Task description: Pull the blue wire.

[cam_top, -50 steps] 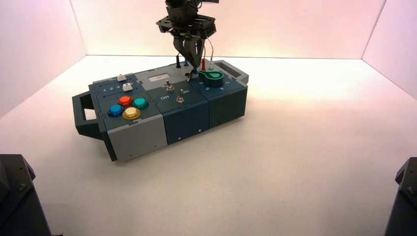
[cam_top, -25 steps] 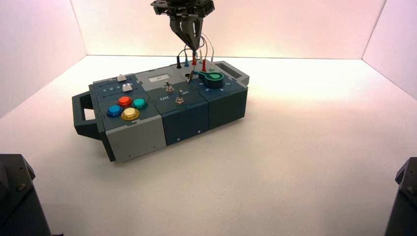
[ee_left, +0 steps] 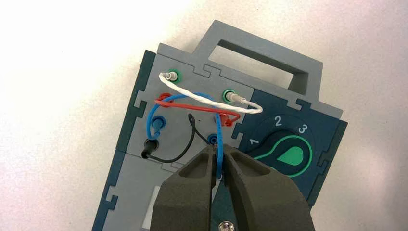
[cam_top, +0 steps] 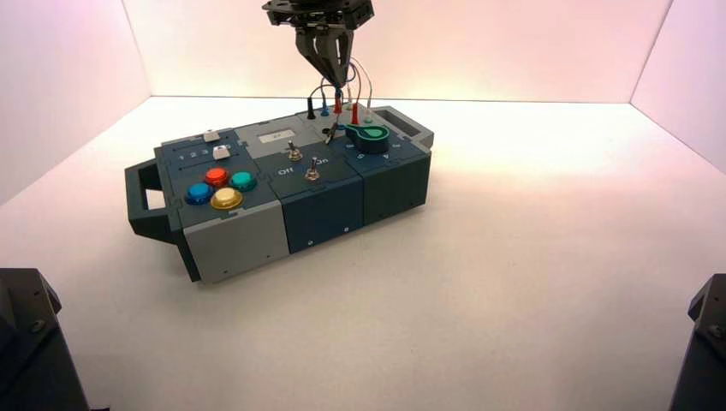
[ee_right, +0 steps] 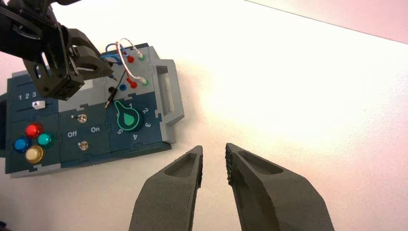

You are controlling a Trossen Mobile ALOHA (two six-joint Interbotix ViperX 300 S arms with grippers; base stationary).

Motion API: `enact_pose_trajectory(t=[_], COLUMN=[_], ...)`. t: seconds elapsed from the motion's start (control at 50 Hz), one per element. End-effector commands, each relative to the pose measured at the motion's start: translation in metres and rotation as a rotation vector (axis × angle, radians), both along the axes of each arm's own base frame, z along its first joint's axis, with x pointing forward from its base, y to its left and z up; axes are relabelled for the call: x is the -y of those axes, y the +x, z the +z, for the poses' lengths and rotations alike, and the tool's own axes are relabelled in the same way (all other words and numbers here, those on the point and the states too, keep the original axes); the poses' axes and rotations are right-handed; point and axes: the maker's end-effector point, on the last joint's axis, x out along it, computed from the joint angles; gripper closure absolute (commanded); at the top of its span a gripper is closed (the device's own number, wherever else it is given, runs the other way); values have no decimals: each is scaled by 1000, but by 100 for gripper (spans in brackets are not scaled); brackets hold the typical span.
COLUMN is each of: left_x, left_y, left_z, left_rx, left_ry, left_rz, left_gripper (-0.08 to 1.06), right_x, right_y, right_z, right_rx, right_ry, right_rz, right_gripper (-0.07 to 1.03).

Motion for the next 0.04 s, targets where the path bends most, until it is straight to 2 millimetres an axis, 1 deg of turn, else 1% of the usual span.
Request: enact_pose_trajectory(t=[0.02, 0.04], left_x=[6, 6], left_y=[10, 10], left_z=[25, 26], left_rx=[59, 60], left_ry=[-36, -36], left_rz=[5, 5], left_gripper=[101, 101], right_x=[-1, -1], right_y=[3, 4], right_z=[16, 17], right_rx=[43, 45], right_ry=[11, 10], right_rz=[2, 2], right_gripper=[68, 68])
